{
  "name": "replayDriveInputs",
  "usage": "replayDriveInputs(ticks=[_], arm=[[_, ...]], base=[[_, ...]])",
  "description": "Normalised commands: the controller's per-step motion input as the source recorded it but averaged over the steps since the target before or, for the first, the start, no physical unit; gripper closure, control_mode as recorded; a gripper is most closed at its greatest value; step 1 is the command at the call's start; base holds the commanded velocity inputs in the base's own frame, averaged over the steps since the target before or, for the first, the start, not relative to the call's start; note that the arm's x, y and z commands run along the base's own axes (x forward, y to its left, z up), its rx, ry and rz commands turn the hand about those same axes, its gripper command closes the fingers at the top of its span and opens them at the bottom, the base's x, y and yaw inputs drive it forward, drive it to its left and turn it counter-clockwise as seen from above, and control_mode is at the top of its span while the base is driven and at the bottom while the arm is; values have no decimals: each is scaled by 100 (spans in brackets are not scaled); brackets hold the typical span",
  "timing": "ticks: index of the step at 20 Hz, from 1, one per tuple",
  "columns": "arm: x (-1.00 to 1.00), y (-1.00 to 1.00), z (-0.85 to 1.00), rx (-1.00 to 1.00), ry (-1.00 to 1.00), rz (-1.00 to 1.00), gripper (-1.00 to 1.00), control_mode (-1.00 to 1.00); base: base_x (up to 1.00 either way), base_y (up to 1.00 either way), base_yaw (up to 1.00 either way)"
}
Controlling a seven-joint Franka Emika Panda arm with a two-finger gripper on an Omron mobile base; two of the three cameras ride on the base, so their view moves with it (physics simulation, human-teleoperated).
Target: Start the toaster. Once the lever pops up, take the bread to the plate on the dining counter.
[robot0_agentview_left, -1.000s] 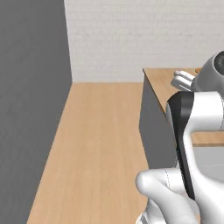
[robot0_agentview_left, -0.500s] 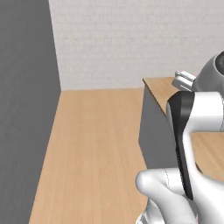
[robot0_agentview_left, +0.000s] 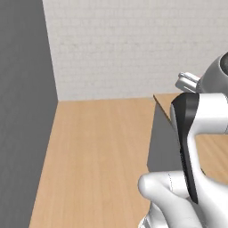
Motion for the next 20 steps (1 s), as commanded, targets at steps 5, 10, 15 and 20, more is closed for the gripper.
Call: replayDriveInputs(ticks=[5,10,15,20], arm=[[0,0,0,0,0,0,100,100],[0,0,0,0,0,0,100,100],[0,0,0,0,0,0,100,100],[0,0,0,0,0,0,100,100]], base=[[100,12,-5],[100,10,-6],[100,16,-8],[100,20,-11]])
